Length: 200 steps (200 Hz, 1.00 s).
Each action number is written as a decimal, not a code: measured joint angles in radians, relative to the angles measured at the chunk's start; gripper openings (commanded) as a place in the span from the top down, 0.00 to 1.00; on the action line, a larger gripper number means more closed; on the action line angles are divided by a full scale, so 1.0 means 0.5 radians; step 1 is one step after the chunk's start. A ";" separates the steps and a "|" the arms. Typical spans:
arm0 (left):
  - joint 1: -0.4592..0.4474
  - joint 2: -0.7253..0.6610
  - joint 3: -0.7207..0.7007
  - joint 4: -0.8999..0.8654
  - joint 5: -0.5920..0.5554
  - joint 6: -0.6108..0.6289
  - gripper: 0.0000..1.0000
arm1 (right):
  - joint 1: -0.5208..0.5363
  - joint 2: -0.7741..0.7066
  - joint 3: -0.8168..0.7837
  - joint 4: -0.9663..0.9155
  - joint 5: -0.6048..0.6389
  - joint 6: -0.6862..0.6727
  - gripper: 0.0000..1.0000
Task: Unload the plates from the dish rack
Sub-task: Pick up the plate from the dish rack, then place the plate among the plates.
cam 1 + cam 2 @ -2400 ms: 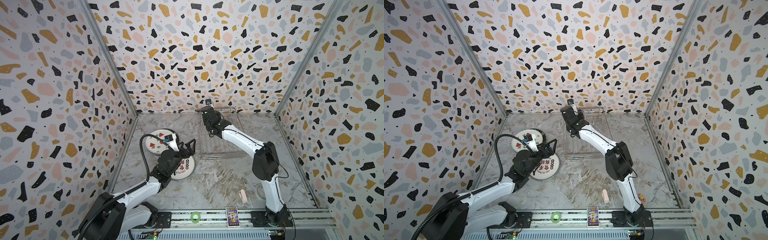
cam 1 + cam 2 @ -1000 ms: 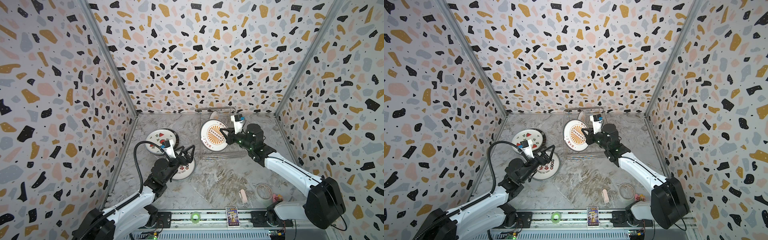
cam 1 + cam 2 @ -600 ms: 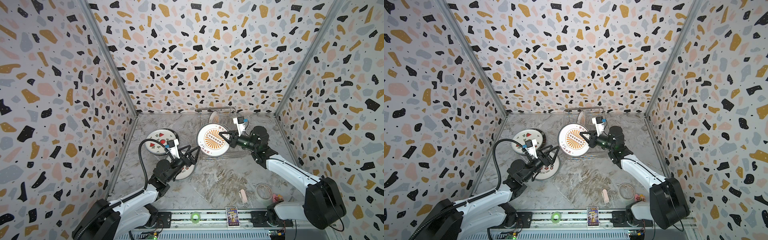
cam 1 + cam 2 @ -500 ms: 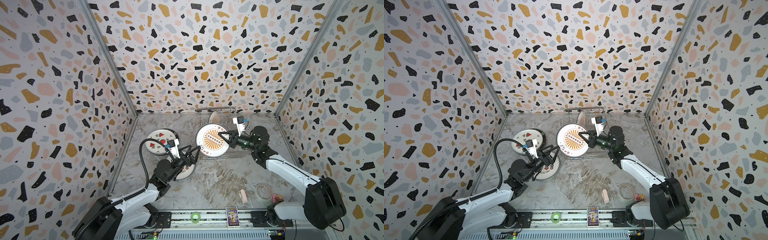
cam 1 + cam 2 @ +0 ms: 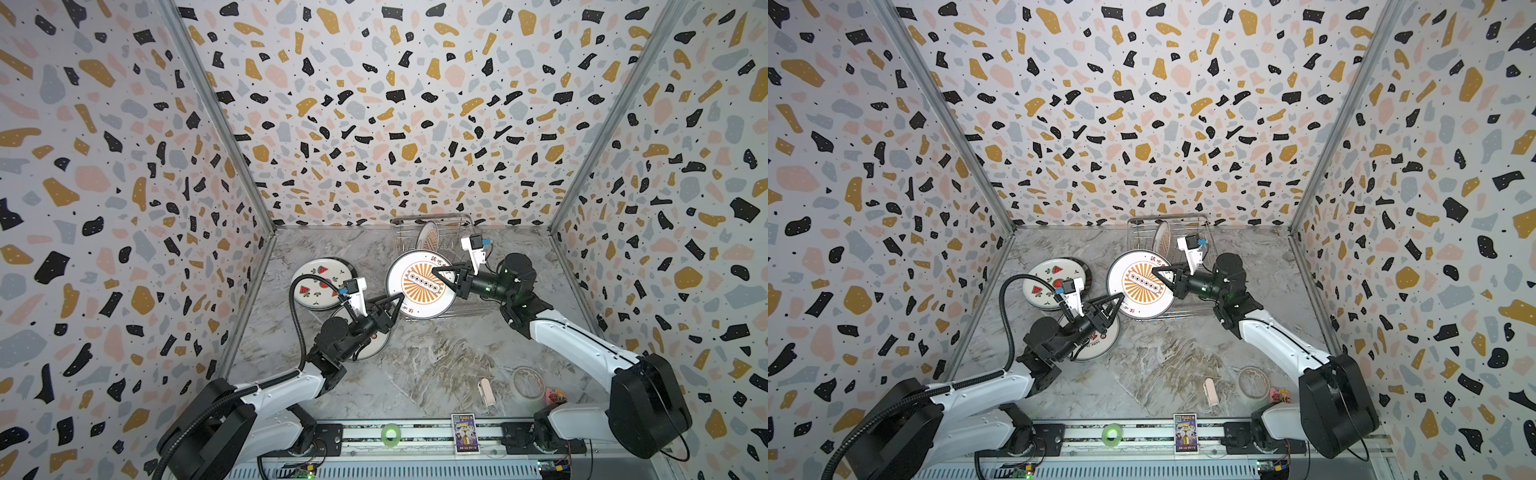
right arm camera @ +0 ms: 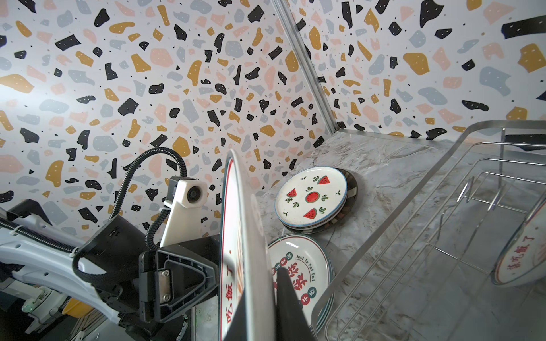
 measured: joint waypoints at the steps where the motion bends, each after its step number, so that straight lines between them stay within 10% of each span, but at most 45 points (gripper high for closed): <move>1: -0.001 0.001 0.000 0.002 0.001 -0.001 0.71 | 0.000 0.000 0.000 0.000 0.001 0.000 0.93; 103: 0.001 -0.026 0.002 -0.005 0.000 -0.172 1.00 | 0.008 0.031 0.002 0.023 0.021 -0.029 0.89; 153: 0.000 -0.120 0.001 -0.183 -0.077 -0.143 1.00 | 0.066 0.043 0.009 -0.022 0.076 -0.087 0.42; 200: 0.015 -0.279 -0.035 -0.354 -0.167 -0.166 1.00 | 0.077 0.019 0.009 -0.069 0.194 -0.123 0.28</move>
